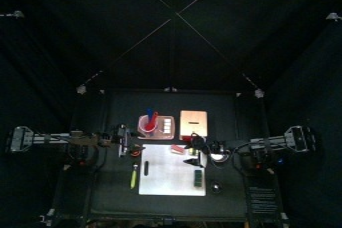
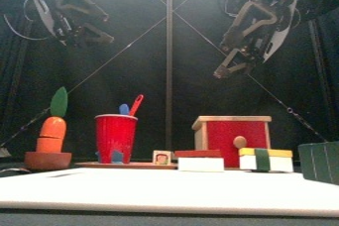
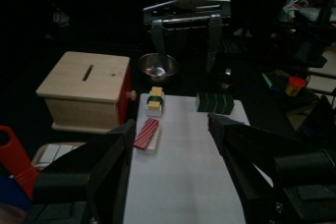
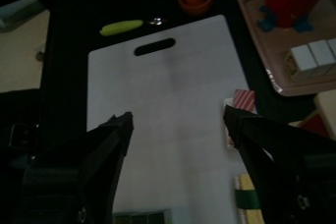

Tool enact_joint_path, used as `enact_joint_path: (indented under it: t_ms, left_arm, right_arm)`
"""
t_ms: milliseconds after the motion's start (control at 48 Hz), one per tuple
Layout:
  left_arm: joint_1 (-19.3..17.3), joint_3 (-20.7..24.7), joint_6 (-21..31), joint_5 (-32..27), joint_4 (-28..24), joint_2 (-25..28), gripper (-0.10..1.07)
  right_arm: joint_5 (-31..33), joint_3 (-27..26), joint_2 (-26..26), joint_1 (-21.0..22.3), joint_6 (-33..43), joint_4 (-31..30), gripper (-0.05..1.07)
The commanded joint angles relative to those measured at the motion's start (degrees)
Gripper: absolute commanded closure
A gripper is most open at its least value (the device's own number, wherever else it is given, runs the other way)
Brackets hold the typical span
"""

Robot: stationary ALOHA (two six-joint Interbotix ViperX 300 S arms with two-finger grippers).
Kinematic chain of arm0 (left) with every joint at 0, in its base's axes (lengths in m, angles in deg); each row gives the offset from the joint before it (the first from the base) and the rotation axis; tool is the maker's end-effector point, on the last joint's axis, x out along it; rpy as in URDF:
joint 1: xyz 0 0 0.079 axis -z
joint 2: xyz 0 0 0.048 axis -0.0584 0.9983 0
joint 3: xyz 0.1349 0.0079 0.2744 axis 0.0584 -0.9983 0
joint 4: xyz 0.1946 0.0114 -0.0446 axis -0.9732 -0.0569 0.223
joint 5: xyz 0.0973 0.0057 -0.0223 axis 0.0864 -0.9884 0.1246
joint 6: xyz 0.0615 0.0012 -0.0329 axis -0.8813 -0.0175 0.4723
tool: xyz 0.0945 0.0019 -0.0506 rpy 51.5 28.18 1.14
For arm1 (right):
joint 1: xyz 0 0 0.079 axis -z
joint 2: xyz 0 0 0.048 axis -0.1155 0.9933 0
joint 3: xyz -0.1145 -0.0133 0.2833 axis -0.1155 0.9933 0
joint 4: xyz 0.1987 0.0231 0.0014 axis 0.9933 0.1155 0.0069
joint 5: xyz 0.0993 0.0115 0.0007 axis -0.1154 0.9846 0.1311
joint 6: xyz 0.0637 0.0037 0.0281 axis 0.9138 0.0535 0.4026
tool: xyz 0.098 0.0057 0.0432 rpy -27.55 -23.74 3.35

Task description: Put salmon sushi to top of cutting board

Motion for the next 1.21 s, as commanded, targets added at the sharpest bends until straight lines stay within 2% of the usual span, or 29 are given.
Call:
enact_joint_path:
  t_ms: [0, 229, 479, 646, 1188]
  left_arm:
    - [-0.09, 1.76, -0.18, 0.53, 0.26, 0.26, 0.04]
    - [-0.09, 1.76, -0.35, 0.62, 0.62, 0.70, 0.04]
    - [-0.09, 1.23, -0.62, 2.11, -0.09, 1.05, 0.04]
    - [0.00, 0.88, -0.53, 2.81, 0.18, 1.23, 0.04]
    - [-1.41, 1.32, -0.53, 2.37, 0.26, 1.58, 0.04]
  right_arm:
    - [0.35, -0.09, -2.11, -0.26, 0.18, 0.44, 0.01]
    - [0.44, 4.31, -9.05, -0.79, -0.18, 2.46, 0.01]
    - [-2.99, 9.23, -15.29, -0.88, -0.09, -3.96, 0.01]
    - [-5.19, 10.72, -15.73, -0.88, -0.09, -6.33, 0.01]
    - [-5.27, 12.48, -15.82, -0.79, -0.09, -6.33, 0.01]
